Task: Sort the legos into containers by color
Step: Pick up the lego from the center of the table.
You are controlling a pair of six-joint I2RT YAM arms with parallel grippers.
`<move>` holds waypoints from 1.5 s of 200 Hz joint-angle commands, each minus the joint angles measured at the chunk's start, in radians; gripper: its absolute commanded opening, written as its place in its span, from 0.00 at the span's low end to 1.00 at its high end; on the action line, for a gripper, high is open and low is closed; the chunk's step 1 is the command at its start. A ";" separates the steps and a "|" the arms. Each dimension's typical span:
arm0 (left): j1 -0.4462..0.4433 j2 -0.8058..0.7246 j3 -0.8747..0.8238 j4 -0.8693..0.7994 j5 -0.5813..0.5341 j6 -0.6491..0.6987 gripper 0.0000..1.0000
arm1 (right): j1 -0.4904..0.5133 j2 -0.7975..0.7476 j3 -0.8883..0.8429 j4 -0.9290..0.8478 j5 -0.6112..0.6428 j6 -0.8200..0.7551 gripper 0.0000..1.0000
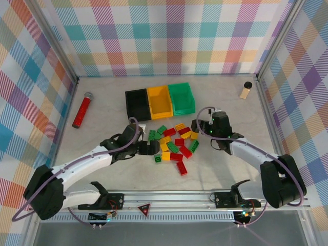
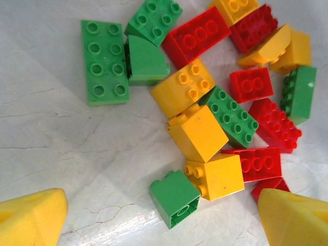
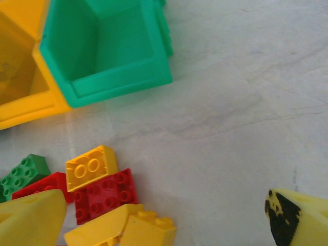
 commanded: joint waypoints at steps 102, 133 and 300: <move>-0.075 0.364 0.265 -0.177 -0.197 -0.029 0.94 | 0.020 0.051 0.040 -0.012 0.086 0.021 0.99; -0.075 0.425 0.311 -0.236 -0.199 -0.025 0.93 | 0.021 0.048 0.036 -0.011 0.092 0.043 0.99; 0.055 0.407 0.302 -0.122 -0.160 -0.030 0.71 | 0.022 0.078 0.061 -0.032 0.082 0.047 0.99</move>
